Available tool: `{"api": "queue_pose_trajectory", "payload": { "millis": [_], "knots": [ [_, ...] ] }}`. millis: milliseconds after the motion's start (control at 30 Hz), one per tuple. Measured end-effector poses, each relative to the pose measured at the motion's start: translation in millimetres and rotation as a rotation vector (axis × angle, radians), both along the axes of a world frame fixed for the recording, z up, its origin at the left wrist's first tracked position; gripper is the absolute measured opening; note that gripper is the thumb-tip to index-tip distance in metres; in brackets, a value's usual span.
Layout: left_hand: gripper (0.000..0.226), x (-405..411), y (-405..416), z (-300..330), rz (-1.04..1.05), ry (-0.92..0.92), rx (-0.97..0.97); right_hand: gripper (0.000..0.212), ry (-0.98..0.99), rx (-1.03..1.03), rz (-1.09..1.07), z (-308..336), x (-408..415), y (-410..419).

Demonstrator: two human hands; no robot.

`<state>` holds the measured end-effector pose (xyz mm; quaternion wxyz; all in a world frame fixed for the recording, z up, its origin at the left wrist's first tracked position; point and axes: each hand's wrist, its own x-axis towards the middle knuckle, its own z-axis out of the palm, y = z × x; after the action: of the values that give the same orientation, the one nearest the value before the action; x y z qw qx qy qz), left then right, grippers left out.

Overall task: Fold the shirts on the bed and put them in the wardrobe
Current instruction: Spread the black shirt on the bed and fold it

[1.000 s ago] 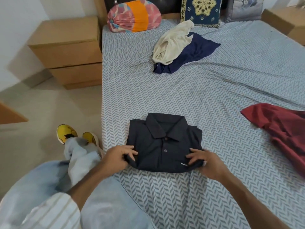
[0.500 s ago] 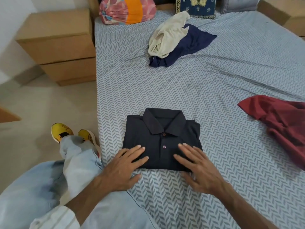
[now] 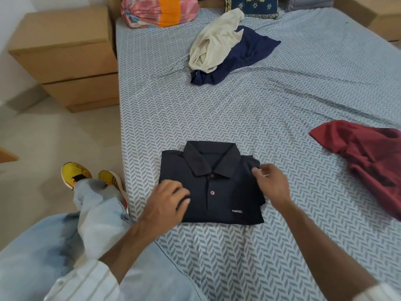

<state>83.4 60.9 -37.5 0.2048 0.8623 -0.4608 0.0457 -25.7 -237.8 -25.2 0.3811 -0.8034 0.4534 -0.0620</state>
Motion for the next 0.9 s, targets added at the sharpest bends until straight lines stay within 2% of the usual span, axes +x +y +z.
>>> {"api": "queue_pose_trajectory", "payload": {
  "millis": [133,233,300,400,500,667,733,800,900],
  "knots": [
    [0.028,-39.6,-53.9,7.0,-0.294,0.054,0.054,0.028,0.000,0.245,-0.067,-5.6,34.4,-30.3],
    [0.043,-67.1,-95.4,5.5,-0.363,0.202,0.106,0.018,-0.029,0.324,-0.097,-8.0,43.5,-44.1],
    [0.049,-76.3,-114.0,4.5,-0.365,0.284,0.163,0.013,-0.005,0.326,-0.065,-6.5,48.1,-47.6],
    [0.034,-86.3,-128.5,-5.0,-0.421,0.333,0.205,0.007,-0.020,0.319,-0.017,-7.3,51.7,-56.0],
    [0.022,-90.7,-129.1,-18.5,-0.422,0.382,0.146,0.009,-0.017,0.278,0.019,-12.6,53.6,-63.5],
    [0.022,-90.2,-126.9,-25.1,-0.415,0.417,0.089,0.010,0.018,0.189,0.044,-15.6,52.7,-60.7],
    [0.027,-85.6,-122.9,-16.6,-0.380,0.559,0.050,0.020,0.020,0.167,0.032,-10.2,48.0,-55.1],
    [0.029,-73.9,-112.2,-3.6,-0.259,0.657,-0.061,0.033,0.019,0.156,0.002,-5.2,39.7,-46.2],
    [0.024,-39.1,-85.6,7.3,0.077,0.477,-0.282,0.042,0.105,0.098,-0.026,4.7,25.0,-26.7]
  ]
}}
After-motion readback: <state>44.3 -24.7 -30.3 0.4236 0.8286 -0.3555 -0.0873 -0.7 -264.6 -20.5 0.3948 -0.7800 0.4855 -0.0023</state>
